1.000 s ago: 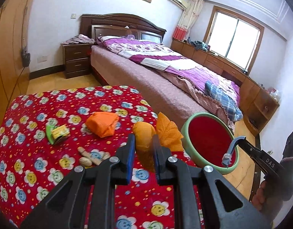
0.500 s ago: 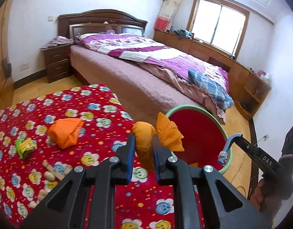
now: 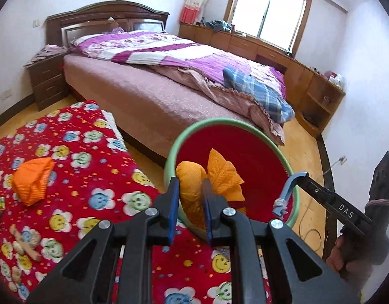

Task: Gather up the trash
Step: 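Open both tools to drop the bag and blue item into the bucket, then move both open tools back to the trash on the quilt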

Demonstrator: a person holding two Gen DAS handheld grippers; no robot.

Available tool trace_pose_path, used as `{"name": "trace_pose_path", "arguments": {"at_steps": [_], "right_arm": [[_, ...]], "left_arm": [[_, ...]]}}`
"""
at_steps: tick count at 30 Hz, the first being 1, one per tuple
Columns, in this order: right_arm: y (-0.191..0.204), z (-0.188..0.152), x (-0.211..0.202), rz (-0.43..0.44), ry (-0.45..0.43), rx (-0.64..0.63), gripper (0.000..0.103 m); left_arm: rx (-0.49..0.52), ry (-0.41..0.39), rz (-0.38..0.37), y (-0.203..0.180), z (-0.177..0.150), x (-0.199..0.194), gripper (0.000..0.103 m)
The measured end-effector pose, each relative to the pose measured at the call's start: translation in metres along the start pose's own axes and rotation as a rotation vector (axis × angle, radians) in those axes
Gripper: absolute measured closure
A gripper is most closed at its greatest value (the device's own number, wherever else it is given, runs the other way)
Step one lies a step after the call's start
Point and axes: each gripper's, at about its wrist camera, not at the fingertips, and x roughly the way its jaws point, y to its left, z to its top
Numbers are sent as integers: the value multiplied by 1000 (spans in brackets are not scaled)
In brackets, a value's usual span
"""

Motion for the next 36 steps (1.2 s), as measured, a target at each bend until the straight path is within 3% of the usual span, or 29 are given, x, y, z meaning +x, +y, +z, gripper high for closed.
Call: {"name": "trace_pose_path", "arguments": {"at_steps": [9, 14, 18, 22, 25, 36], "right_arm": [[-11, -5, 14, 17, 60, -2, 98], [-11, -6, 19, 29, 81, -25, 97], [-9, -6, 20, 38, 90, -35, 96], [-6, -6, 20, 41, 101, -43, 87], [-2, -6, 18, 40, 103, -50, 74], [28, -10, -10, 71, 59, -82, 62]], "left_arm": [[-13, 49, -15, -11, -8, 24, 86], [-18, 46, -11, -14, -9, 25, 69], [-21, 44, -9, -17, -9, 23, 67], [-29, 37, -1, -16, -11, 14, 67], [-35, 32, 3, -12, -11, 6, 67], [-88, -7, 51, 19, -15, -35, 67]]}}
